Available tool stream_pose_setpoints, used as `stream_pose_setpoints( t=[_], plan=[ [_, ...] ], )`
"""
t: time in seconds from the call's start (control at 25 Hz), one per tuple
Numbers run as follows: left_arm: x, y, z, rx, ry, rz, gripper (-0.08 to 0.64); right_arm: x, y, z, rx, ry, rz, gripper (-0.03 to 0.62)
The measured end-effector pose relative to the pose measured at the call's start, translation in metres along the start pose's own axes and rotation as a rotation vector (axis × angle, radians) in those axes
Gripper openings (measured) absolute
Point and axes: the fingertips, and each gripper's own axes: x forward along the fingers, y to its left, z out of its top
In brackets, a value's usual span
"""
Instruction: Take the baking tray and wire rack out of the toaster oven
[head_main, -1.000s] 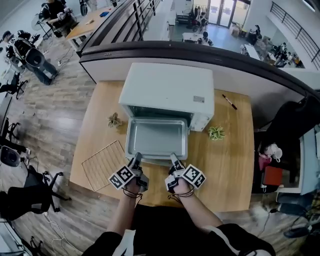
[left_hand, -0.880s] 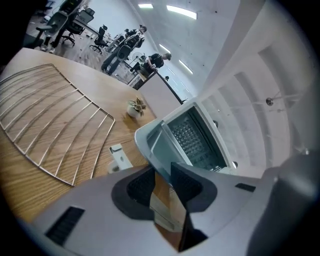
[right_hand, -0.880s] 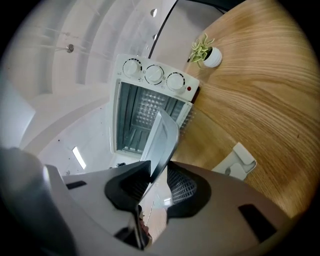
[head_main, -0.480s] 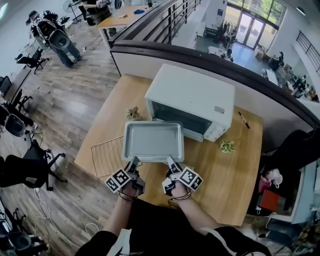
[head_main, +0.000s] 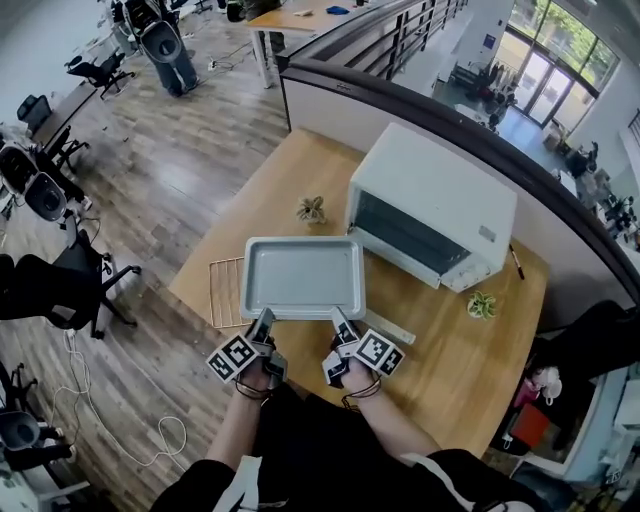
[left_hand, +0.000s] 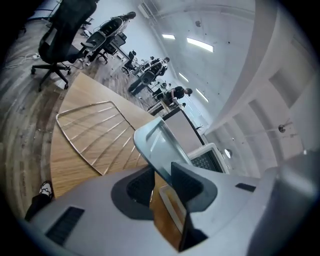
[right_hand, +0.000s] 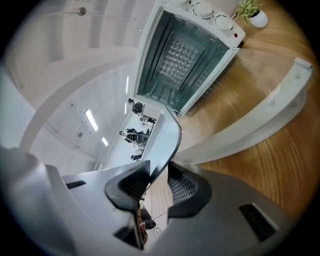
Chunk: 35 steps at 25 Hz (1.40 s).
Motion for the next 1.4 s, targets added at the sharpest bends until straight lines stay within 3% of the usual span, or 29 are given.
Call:
stream_pose_setpoints(
  t=[0.36,0.76,1.24,1.4],
  plan=[
    [-0.038,0.056,0.045,-0.078,-0.076,0.047,0.107,0.046,0.028,-0.060,-0.079,0.118,0.002,0.118],
    [-0.052,0.106,0.088,-0.095,-0.068,0.094,0.107,0.088,0.038,-0.112,-0.074,0.164,-0.030,0.120],
    [-0.043,0.147,0.077,-0.165,0.011,0.152,0.107,0.102,0.011,-0.131,-0.046,0.172,-0.133,0.126],
    [-0.038,0.145,0.075,-0.121,0.050,0.174,0.107,0.100,0.000,-0.131,-0.034,0.188,-0.184,0.127]
  ],
)
